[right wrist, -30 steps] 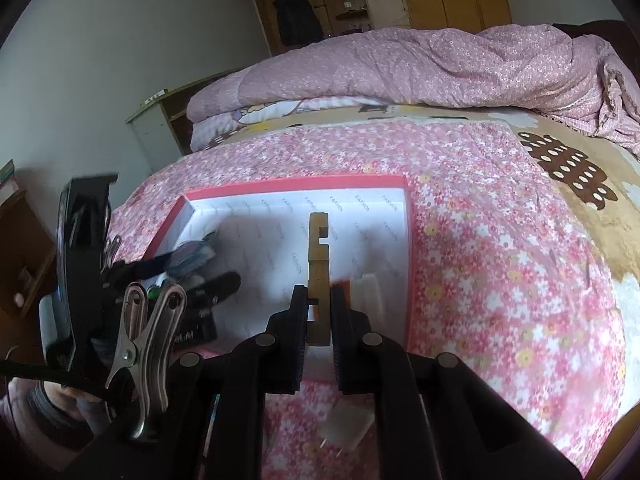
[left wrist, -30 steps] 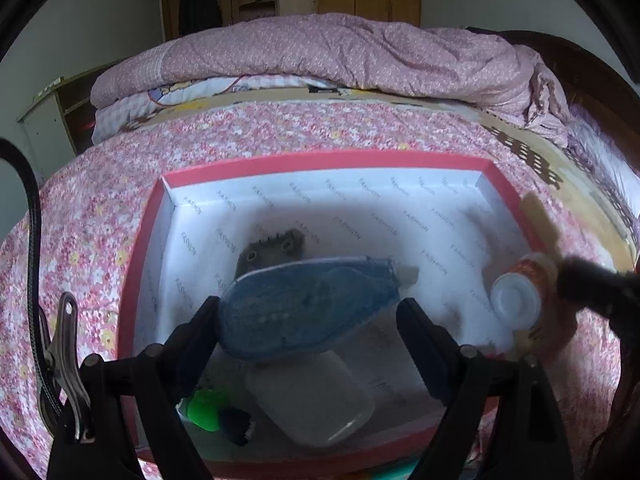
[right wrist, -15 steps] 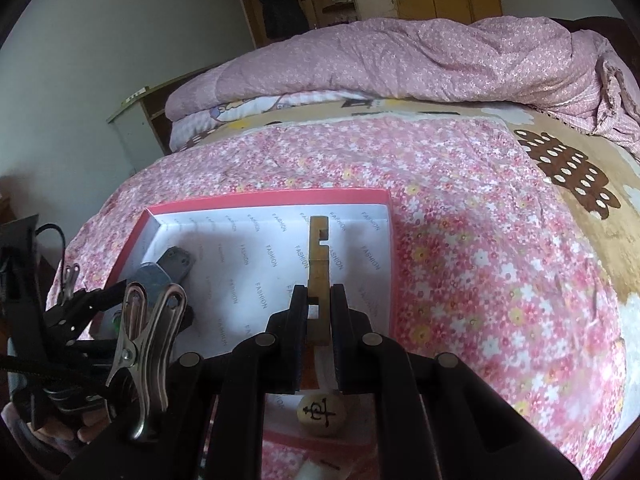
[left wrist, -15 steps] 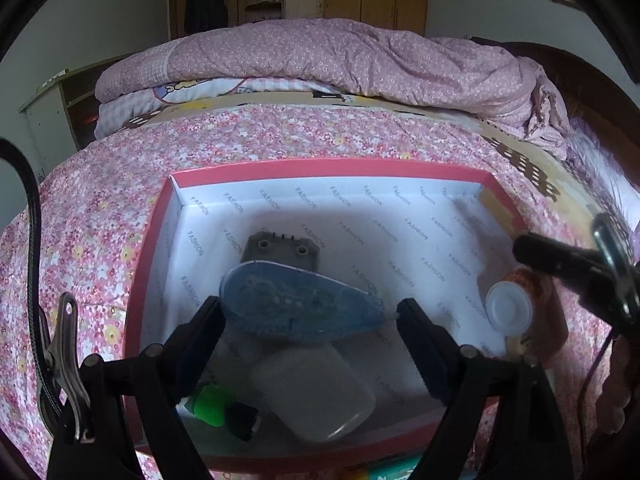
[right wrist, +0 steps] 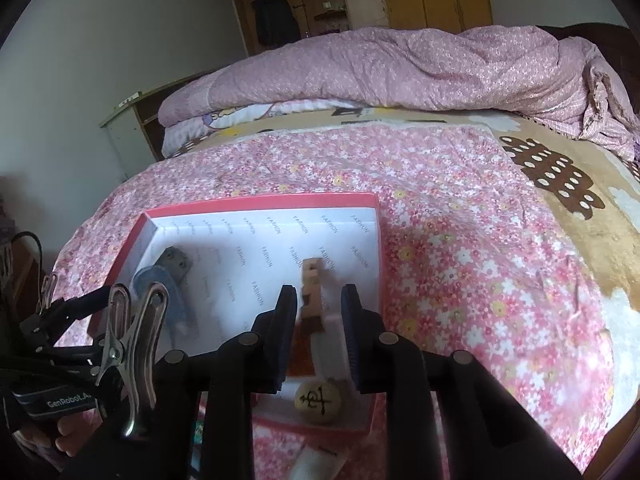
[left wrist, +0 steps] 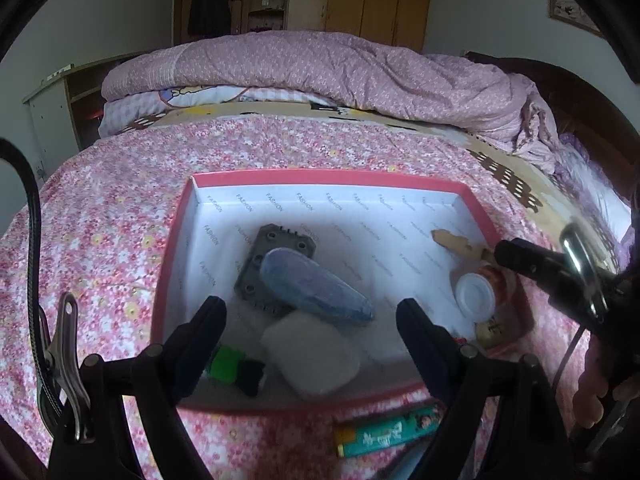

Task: Organize rigid objects
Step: 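Release the correction tape in the tray with the left tool while the right tool releases the stick, then lift both tools out of the tray and back toward the items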

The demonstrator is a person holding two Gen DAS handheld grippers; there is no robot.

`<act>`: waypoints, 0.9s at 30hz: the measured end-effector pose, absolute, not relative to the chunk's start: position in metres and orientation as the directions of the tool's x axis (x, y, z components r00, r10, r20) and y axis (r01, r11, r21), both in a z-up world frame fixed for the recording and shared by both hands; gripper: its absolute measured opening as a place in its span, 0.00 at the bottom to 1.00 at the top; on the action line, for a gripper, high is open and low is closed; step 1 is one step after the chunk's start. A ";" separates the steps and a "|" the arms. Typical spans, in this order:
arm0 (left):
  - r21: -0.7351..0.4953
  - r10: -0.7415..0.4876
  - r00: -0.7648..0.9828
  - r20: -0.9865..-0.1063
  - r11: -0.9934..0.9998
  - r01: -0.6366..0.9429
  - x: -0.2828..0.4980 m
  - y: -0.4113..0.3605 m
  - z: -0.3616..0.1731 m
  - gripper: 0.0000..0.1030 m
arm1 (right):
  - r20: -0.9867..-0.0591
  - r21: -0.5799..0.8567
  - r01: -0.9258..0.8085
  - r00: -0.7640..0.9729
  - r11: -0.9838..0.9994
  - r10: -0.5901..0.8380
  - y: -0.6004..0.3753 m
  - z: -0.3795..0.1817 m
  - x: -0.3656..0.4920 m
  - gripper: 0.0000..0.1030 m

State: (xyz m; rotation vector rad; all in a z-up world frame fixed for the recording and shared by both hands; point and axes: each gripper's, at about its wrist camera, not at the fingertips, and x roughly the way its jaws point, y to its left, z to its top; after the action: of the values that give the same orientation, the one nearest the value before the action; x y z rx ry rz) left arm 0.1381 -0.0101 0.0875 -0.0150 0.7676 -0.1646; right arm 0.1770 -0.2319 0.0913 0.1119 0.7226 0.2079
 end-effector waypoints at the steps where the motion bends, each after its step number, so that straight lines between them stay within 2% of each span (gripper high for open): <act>1: -0.074 -0.155 0.709 -0.688 0.987 0.144 0.135 -0.010 0.089 0.87 | -0.641 0.165 -0.153 0.734 0.974 0.224 -0.231 0.092 0.172 0.28; 18: -0.054 -0.160 0.713 -0.683 0.984 0.169 0.082 -0.016 0.087 0.87 | -0.650 0.194 -0.190 0.709 0.962 0.271 -0.222 0.078 0.090 0.29; 27: -0.053 -0.142 0.699 -0.701 0.988 0.148 0.063 -0.005 0.075 0.87 | -0.693 0.193 -0.231 0.656 0.954 0.299 -0.203 0.053 0.064 0.29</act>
State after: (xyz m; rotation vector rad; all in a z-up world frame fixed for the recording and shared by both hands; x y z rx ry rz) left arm 0.0629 -0.0053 0.0752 0.0079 0.7799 -0.1619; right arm 0.0638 -0.2032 0.0530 0.0905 0.8013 0.3003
